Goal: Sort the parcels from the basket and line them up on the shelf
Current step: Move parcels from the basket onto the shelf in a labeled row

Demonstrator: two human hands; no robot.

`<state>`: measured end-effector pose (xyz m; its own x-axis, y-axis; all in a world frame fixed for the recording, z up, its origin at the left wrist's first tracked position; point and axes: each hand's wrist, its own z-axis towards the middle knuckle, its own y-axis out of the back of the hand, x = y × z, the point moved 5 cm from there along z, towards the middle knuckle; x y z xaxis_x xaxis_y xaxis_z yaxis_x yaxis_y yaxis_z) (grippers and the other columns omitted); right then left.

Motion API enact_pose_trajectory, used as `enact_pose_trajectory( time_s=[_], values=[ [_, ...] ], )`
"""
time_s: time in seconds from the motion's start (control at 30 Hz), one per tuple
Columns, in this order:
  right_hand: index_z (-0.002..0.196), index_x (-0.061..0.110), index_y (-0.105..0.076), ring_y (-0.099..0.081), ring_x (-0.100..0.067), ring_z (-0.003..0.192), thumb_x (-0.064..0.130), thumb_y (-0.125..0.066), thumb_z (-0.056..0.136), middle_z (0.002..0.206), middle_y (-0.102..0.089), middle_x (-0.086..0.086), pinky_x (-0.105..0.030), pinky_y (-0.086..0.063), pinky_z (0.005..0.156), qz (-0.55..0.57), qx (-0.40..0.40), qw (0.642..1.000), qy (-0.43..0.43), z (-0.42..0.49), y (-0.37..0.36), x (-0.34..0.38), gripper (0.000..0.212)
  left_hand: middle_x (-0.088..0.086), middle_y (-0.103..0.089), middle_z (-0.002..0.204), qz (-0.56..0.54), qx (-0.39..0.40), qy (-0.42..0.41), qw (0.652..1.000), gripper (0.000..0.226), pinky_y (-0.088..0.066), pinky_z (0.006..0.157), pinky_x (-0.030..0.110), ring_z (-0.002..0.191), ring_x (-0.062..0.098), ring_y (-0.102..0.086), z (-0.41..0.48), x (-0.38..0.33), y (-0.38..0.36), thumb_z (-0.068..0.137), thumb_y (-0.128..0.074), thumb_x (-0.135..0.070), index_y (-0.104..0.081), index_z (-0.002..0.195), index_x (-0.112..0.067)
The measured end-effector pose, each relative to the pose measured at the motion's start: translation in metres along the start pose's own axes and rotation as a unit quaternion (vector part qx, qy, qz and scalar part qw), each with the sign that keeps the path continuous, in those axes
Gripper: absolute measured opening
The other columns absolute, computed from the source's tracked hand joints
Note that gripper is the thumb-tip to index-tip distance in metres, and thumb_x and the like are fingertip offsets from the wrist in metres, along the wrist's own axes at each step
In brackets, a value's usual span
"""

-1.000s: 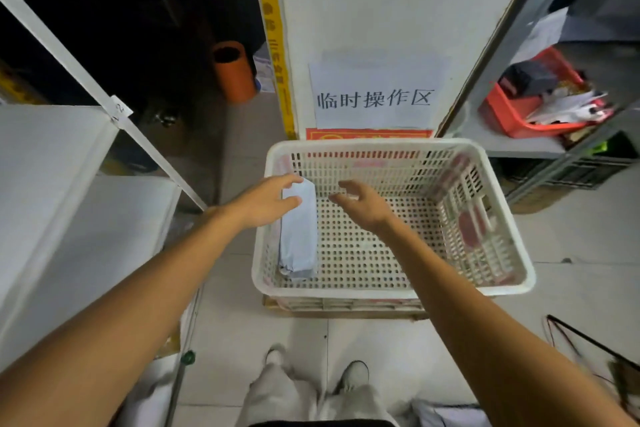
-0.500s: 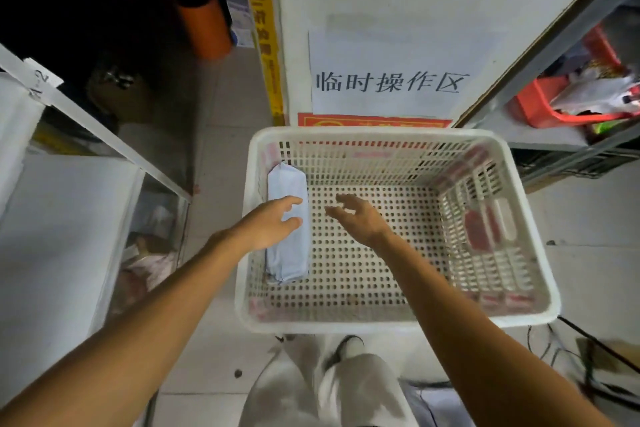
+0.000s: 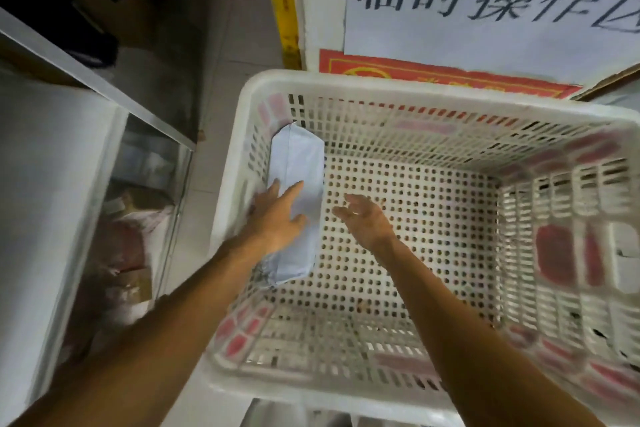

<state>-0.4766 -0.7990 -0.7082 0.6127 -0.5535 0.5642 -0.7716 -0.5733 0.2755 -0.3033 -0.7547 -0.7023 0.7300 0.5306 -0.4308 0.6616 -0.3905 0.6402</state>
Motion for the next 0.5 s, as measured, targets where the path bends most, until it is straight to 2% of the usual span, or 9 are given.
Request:
enact_pose_trajectory(
  time_s=[0.03,0.07,0.17,0.23,0.27,0.33,0.4,0.47,0.5],
  values=[
    [0.141,0.015,-0.044,-0.061,-0.004,0.095,0.028,-0.064,0.093,0.136,-0.052,-0.004,-0.009,-0.045,0.069,0.015,0.003,1.000,-0.002,0.011,-0.004,-0.005,0.054,0.007,0.003,0.161,0.011,-0.011,0.008,1.000,0.066,-0.014,0.118,0.040,0.148,0.028,-0.001,0.006,0.004,-0.005,0.096,-0.052,-0.032,-0.016,0.152,-0.033],
    [0.140,0.016,-0.044,-0.058,-0.005,0.093,0.028,-0.063,0.093,0.130,-0.052,0.001,-0.006,-0.042,0.062,0.019,0.011,1.000,-0.010,0.023,-0.011,-0.012,0.053,0.007,0.006,0.161,0.024,-0.017,0.017,0.999,0.067,-0.015,0.118,0.040,0.148,0.027,0.001,0.011,0.008,-0.014,0.095,-0.052,-0.031,-0.015,0.152,-0.033],
    [0.140,0.017,-0.043,-0.057,-0.015,0.095,0.029,-0.065,0.092,0.122,-0.053,0.001,-0.018,-0.042,0.061,0.062,0.017,0.997,-0.036,0.045,-0.027,-0.027,0.054,0.008,0.001,0.159,0.048,-0.031,0.032,0.998,0.073,-0.023,0.115,0.043,0.146,0.029,-0.006,0.021,0.012,-0.035,0.092,-0.055,-0.032,-0.014,0.152,-0.033],
    [0.142,0.017,-0.040,-0.052,-0.007,0.086,0.028,-0.064,0.093,0.118,-0.047,0.004,-0.015,-0.039,0.065,0.072,0.032,0.997,-0.026,0.050,-0.035,-0.034,0.056,0.007,-0.003,0.157,0.044,-0.069,0.044,0.996,0.077,-0.028,0.111,0.044,0.143,0.031,-0.012,0.022,0.010,-0.043,0.088,-0.060,-0.033,-0.016,0.151,-0.033],
    [0.143,0.017,-0.038,-0.051,-0.005,0.088,0.028,-0.064,0.093,0.118,-0.046,0.005,-0.014,-0.040,0.070,0.069,0.039,0.997,-0.022,0.050,-0.039,-0.037,0.057,0.007,-0.005,0.157,0.040,-0.089,0.050,0.994,0.078,-0.028,0.111,0.044,0.141,0.031,-0.015,0.021,0.009,-0.043,0.087,-0.061,-0.032,-0.016,0.151,-0.034],
    [0.141,0.017,-0.041,-0.056,-0.013,0.106,0.032,-0.069,0.088,0.122,-0.052,0.005,-0.025,-0.048,0.085,0.098,0.034,0.994,-0.028,0.046,-0.042,-0.045,0.061,0.012,-0.011,0.156,-0.006,-0.095,0.038,0.995,0.078,-0.025,0.113,0.038,0.140,0.032,-0.019,0.023,0.008,-0.051,0.087,-0.063,-0.025,-0.020,0.151,-0.029],
    [0.136,0.017,-0.046,-0.061,-0.025,0.111,0.040,-0.074,0.082,0.125,-0.061,-0.002,-0.041,-0.051,0.095,0.121,-0.009,0.992,-0.037,0.041,-0.036,-0.052,0.065,0.017,-0.024,0.151,-0.087,-0.064,-0.018,0.994,0.075,-0.029,0.112,0.032,0.137,0.034,-0.029,0.022,-0.001,-0.061,0.083,-0.063,-0.016,-0.027,0.149,-0.018],
    [0.136,0.017,-0.046,-0.062,-0.025,0.110,0.039,-0.073,0.083,0.126,-0.062,-0.006,-0.042,-0.052,0.096,0.097,-0.044,0.994,-0.040,0.034,-0.023,-0.054,0.062,0.018,-0.035,0.143,-0.124,-0.053,-0.069,0.988,0.076,-0.043,0.103,0.040,0.126,0.030,-0.044,0.019,-0.008,-0.072,0.078,-0.063,-0.013,-0.032,0.148,-0.014],
    [0.138,0.017,-0.044,-0.061,-0.025,0.113,0.037,-0.073,0.084,0.130,-0.060,-0.006,-0.039,-0.051,0.097,0.090,-0.052,0.994,-0.044,0.031,-0.017,-0.057,0.065,0.015,-0.038,0.141,-0.123,-0.062,-0.083,0.987,0.078,-0.046,0.099,0.036,0.117,0.023,-0.049,0.019,-0.011,-0.077,0.079,-0.067,-0.012,-0.031,0.148,-0.016]
  ],
)
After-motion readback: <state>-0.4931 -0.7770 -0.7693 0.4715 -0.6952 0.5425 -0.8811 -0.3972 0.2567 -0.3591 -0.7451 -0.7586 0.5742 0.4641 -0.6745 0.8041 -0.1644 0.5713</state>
